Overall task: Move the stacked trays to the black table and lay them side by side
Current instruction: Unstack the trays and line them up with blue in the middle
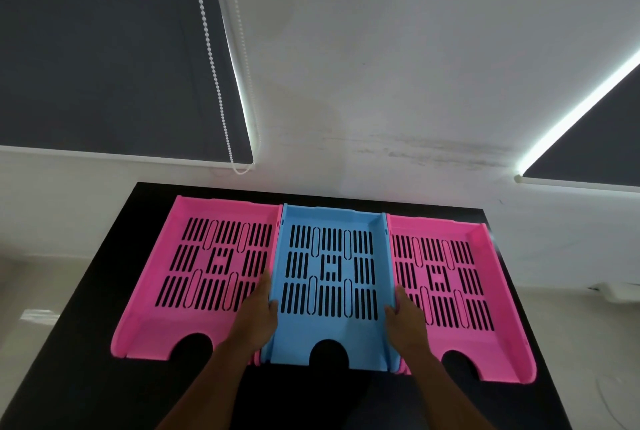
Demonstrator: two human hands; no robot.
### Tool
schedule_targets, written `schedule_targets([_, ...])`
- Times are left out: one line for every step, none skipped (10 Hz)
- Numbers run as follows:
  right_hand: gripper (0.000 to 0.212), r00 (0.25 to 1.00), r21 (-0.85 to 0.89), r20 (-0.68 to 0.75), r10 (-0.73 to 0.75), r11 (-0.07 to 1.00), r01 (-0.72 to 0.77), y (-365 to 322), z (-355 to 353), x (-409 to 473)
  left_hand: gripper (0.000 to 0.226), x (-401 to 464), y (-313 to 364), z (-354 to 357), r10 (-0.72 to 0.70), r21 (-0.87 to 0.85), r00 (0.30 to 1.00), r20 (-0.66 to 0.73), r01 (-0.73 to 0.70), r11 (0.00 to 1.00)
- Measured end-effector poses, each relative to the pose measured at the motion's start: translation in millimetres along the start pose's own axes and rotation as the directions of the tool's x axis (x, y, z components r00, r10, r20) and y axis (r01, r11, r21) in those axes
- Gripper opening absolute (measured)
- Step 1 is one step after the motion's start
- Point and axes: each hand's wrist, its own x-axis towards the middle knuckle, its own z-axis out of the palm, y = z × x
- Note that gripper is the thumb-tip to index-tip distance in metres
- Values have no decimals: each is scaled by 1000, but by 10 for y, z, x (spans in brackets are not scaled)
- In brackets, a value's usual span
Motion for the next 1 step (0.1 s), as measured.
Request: schedule_targets([55, 999, 19, -24, -23, 1000, 24, -38, -139, -182, 78, -77, -37, 94, 38, 72, 998, -57, -34, 997])
